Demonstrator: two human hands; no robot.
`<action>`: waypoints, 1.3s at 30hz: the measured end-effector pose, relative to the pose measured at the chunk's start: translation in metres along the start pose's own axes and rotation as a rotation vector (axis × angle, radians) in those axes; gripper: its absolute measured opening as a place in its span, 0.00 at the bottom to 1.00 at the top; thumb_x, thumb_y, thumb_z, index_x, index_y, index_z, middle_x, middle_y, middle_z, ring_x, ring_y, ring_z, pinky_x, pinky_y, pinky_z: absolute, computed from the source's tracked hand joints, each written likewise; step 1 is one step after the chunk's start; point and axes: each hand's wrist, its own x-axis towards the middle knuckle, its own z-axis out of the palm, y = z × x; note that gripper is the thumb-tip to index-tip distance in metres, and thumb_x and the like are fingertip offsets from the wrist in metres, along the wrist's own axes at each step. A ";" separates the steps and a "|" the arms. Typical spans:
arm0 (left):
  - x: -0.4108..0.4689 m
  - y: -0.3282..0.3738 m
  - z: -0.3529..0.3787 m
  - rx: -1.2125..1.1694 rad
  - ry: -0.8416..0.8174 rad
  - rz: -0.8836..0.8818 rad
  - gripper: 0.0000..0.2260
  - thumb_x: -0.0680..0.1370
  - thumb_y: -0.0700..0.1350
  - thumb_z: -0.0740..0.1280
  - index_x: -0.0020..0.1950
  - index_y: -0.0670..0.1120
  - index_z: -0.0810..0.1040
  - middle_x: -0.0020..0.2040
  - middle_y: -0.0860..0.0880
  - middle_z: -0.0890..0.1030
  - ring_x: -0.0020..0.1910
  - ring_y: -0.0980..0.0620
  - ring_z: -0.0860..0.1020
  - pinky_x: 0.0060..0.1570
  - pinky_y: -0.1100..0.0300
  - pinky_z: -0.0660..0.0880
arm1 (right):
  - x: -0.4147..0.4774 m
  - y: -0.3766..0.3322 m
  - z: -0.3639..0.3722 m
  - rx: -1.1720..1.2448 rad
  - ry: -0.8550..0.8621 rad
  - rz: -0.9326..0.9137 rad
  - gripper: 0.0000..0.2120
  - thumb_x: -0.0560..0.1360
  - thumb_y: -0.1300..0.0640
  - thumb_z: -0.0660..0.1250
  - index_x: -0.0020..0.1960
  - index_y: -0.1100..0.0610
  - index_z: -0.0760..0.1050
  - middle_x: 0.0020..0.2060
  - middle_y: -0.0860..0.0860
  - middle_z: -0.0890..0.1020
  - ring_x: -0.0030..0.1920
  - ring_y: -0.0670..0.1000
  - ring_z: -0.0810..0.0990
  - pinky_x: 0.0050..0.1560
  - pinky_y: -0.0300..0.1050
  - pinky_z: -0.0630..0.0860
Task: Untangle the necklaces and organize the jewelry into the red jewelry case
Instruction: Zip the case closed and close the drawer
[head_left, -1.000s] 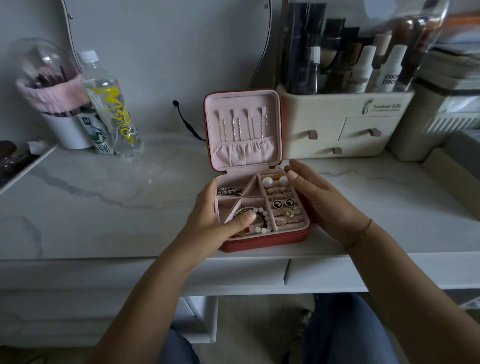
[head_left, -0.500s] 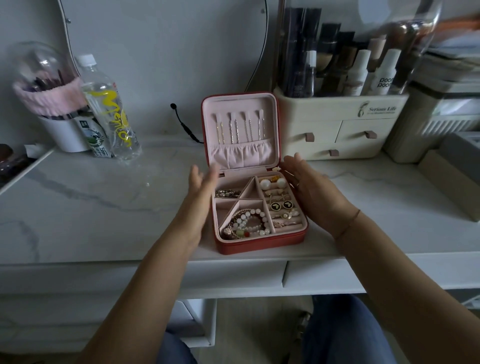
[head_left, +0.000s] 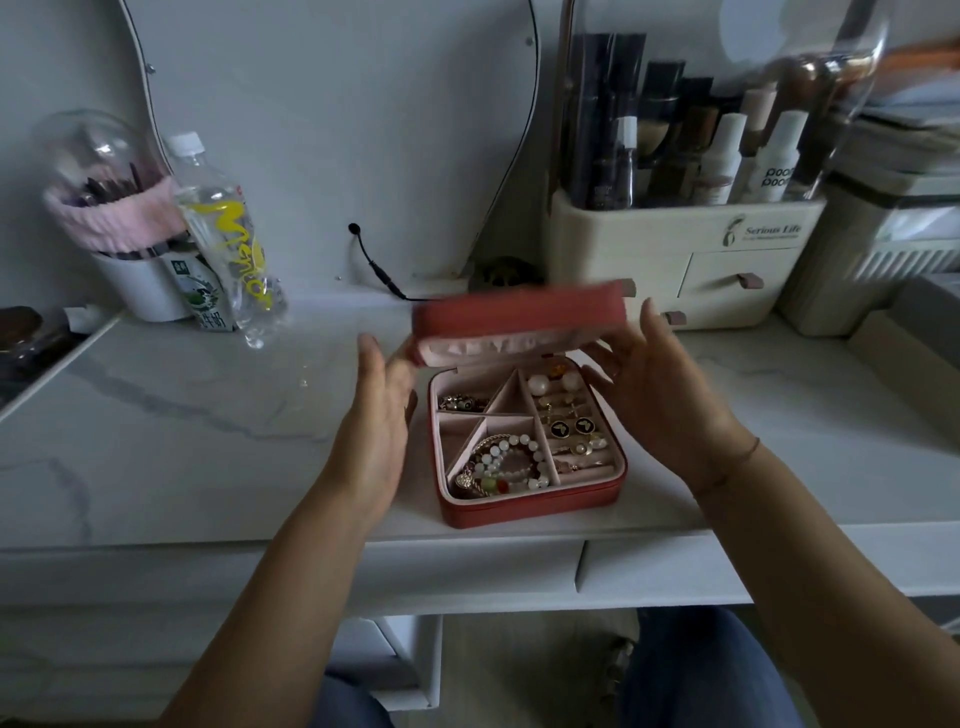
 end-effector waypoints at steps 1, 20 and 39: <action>-0.006 -0.001 0.001 -0.016 -0.005 -0.023 0.36 0.74 0.70 0.48 0.74 0.49 0.66 0.72 0.54 0.71 0.73 0.59 0.63 0.75 0.54 0.52 | -0.006 0.000 0.000 0.001 0.010 -0.003 0.23 0.80 0.44 0.52 0.66 0.58 0.72 0.61 0.53 0.78 0.65 0.52 0.73 0.66 0.48 0.68; 0.004 0.028 0.001 0.745 -0.042 0.017 0.28 0.78 0.55 0.64 0.77 0.54 0.59 0.77 0.59 0.55 0.75 0.61 0.51 0.73 0.59 0.51 | 0.000 0.021 0.013 -0.304 0.229 0.002 0.21 0.76 0.74 0.54 0.65 0.60 0.70 0.58 0.56 0.77 0.55 0.49 0.75 0.53 0.38 0.72; -0.004 0.033 0.026 1.453 -0.306 0.117 0.33 0.75 0.67 0.42 0.78 0.56 0.46 0.78 0.60 0.43 0.75 0.62 0.38 0.74 0.58 0.37 | 0.041 0.007 -0.033 -1.078 -0.006 -0.113 0.03 0.74 0.60 0.70 0.42 0.56 0.81 0.38 0.54 0.83 0.38 0.48 0.79 0.43 0.44 0.74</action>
